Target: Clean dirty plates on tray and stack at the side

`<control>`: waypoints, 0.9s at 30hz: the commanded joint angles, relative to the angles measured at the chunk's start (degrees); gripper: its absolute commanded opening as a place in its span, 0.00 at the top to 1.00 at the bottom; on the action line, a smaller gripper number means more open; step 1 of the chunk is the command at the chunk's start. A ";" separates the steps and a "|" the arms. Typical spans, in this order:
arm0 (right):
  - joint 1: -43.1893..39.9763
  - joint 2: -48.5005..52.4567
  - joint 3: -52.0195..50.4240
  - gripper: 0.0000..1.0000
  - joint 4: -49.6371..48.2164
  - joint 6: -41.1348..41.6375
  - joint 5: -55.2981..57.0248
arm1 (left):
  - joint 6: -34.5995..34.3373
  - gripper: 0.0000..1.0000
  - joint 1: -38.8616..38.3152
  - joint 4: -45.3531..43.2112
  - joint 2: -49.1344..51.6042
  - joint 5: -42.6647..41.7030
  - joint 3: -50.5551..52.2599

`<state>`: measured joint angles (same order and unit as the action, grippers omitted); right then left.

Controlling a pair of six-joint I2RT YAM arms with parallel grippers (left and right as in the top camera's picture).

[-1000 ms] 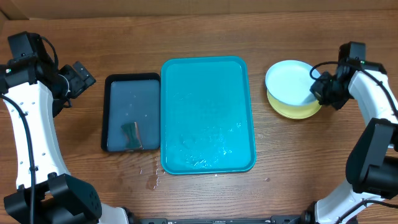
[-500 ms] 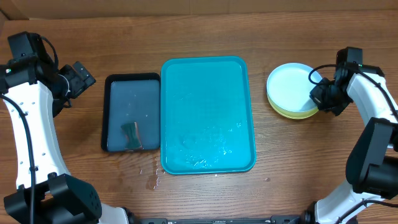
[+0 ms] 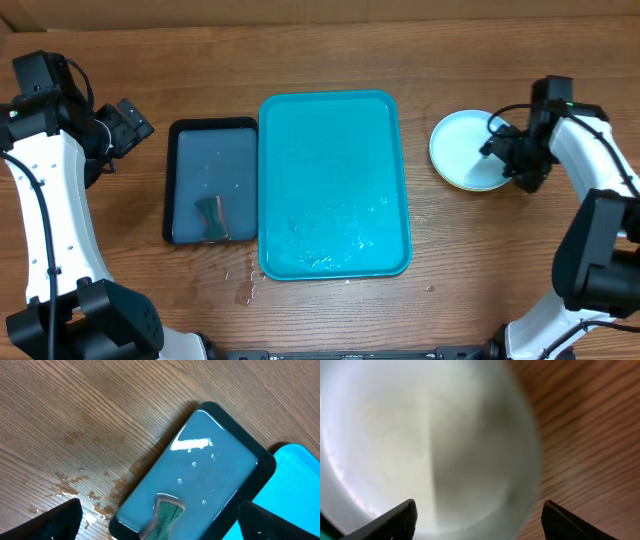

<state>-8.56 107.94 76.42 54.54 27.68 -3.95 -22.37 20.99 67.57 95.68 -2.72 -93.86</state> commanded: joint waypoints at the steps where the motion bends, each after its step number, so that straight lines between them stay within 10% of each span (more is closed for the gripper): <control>1: 4.90 -2.05 -0.24 0.19 -0.48 -1.14 -3.08 | -0.57 0.00 0.00 -0.11 -0.72 0.37 -1.03; 27: 56.00 -2.01 -0.24 0.17 -30.14 -5.44 0.55 | -0.59 0.00 -0.02 -0.11 -0.72 0.37 -1.03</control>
<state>45.78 107.94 76.38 25.80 24.45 -6.74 -22.37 20.99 67.57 95.68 -2.72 -93.86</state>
